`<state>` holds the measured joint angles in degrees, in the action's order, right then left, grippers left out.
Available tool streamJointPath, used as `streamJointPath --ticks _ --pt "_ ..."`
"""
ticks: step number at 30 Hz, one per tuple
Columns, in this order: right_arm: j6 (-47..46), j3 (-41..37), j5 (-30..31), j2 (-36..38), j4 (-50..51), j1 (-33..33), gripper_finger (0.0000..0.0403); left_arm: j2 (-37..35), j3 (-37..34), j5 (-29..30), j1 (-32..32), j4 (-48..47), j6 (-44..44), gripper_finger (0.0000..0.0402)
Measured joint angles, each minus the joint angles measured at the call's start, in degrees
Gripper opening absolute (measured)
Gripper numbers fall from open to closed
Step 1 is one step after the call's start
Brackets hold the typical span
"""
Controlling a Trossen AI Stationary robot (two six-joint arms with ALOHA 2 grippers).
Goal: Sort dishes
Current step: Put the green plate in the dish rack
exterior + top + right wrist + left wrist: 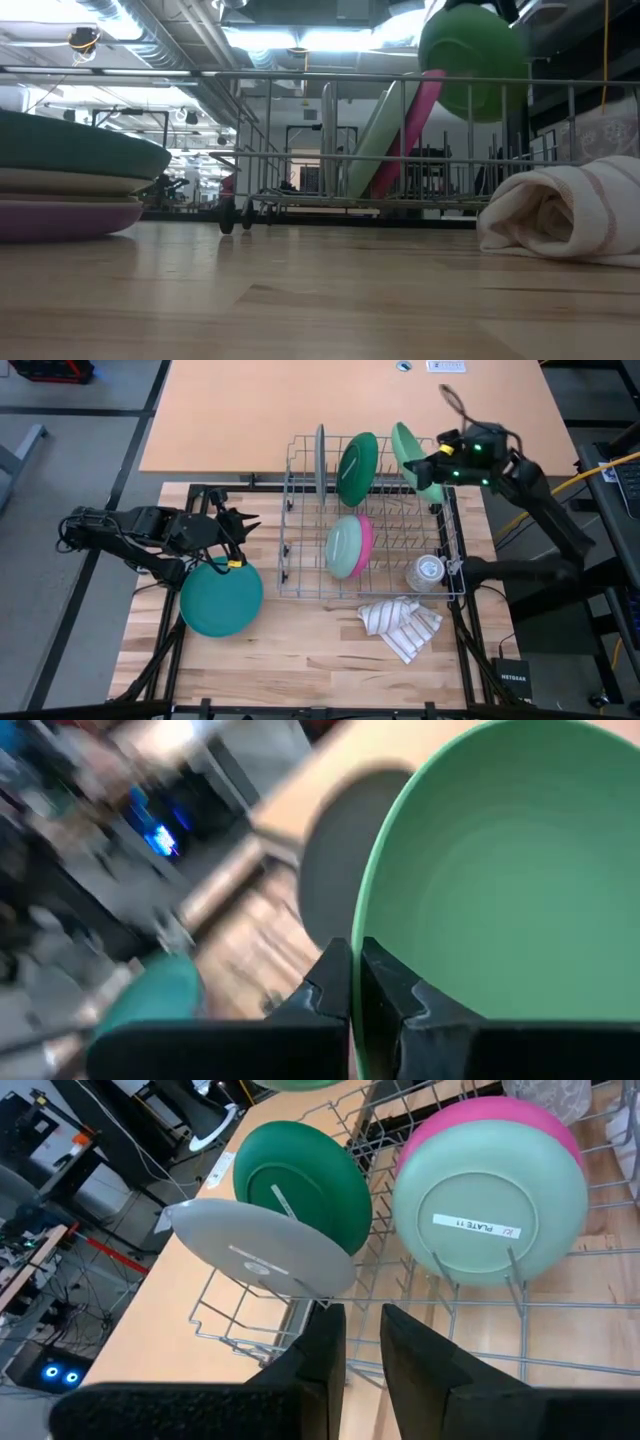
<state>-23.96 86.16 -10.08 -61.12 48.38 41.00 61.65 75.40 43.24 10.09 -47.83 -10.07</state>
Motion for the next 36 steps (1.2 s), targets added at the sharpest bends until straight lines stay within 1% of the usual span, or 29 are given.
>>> streamJointPath --ticks 3,6,10,14,17,19,24,26,28,33,36 --pt "-1.2 -10.4 -6.5 6.1 -13.7 5.4 0.0007 0.0 0.0 0.0 0.0 0.0 1.1 0.0052" --pt "-5.6 -20.3 -10.9 10.0 -26.3 10.0 0.0007 0.0 0.0 0.0 0.0 0.0 1.4 0.0051" --pt "-13.7 -31.1 -11.6 12.3 -38.5 14.1 0.0007 0.0 0.0 0.0 0.0 0.0 2.4 0.0051" --pt "-21.2 -38.8 -8.4 12.5 -52.4 15.5 0.0007 0.0 0.0 0.0 0.0 0.0 2.8 0.0051" --pt "-24.1 -42.4 -4.6 12.5 -63.1 15.3 0.0007 0.0 0.0 0.0 0.0 0.0 3.7 0.0051" --pt "-25.8 -43.7 -3.4 12.5 -68.0 15.3 0.0007 0.0 0.0 0.0 0.0 0.0 4.0 0.0051" --pt "-30.9 -46.0 0.3 12.5 -69.2 15.3 0.0007 0.0 0.0 0.0 0.0 0.0 4.1 0.0051" --pt "-31.5 -47.9 1.5 12.5 -70.3 15.3 0.0007 0.0 0.0 0.0 0.0 0.0 4.1 0.0052" --pt "-32.4 -50.0 1.6 12.5 -74.0 15.3 0.0007 0.0 0.0 0.0 0.0 0.0 4.1 0.0052" --pt "-36.1 -55.4 1.5 12.5 -90.2 15.3 0.0007 0.0 0.0 0.0 0.0 0.0 4.9 0.0052" --pt "-36.2 -57.6 0.8 12.5 -92.7 15.3 0.0007 0.0 0.0 0.0 0.0 0.0 4.9 0.0052"
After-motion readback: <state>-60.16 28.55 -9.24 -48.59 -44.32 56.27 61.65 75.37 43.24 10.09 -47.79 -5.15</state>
